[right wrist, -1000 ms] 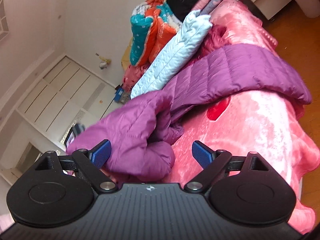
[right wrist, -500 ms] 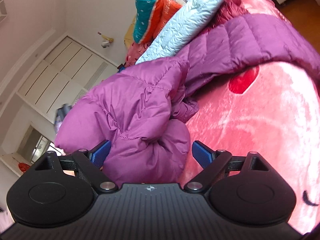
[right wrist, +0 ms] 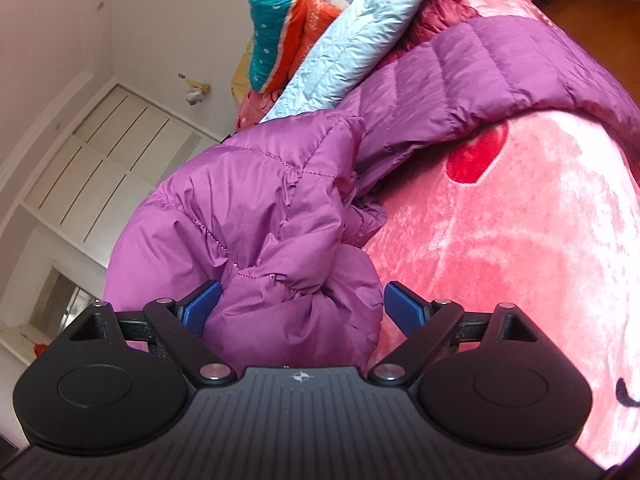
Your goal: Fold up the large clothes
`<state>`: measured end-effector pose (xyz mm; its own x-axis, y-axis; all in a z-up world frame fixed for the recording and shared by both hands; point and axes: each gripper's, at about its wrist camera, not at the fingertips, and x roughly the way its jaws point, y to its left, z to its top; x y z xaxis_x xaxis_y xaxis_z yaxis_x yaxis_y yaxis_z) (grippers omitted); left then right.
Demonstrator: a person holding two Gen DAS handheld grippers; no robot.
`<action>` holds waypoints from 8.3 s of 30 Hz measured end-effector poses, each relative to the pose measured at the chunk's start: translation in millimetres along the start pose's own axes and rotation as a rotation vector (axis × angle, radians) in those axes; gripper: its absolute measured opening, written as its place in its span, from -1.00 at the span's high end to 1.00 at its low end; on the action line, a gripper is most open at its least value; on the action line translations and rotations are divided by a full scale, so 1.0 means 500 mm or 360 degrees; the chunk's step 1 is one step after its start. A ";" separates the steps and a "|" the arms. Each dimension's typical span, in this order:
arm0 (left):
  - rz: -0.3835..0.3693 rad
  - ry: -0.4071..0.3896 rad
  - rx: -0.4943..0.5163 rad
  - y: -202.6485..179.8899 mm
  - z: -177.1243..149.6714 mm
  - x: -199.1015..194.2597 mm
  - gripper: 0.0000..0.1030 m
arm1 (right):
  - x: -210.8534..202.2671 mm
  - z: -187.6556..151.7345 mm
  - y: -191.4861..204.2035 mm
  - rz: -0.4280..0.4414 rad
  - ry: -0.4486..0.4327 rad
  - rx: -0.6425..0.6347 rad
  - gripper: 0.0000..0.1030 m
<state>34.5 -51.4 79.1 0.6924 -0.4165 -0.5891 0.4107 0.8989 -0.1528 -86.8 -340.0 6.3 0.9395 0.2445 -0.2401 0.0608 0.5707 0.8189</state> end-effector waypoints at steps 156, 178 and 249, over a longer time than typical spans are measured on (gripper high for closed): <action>0.0456 -0.0125 0.0896 -0.034 -0.234 -0.335 0.13 | -0.244 -0.172 0.215 -0.0820 -0.0193 -0.0869 0.32; 0.0375 -0.0576 0.0842 -0.011 -0.047 -0.587 0.71 | -0.366 -0.159 0.399 -0.0622 -0.0482 -0.1082 0.57; 0.0251 0.0267 0.0491 0.135 -0.181 -0.521 0.53 | -0.304 -0.181 0.274 -0.1028 -0.0074 -0.1112 0.17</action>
<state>-171.7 129.8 150.5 0.6652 -0.2257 -0.7117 0.4841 0.8561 0.1811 -251.9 -228.1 107.7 0.8080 -0.3050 -0.5041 0.3718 0.9276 0.0347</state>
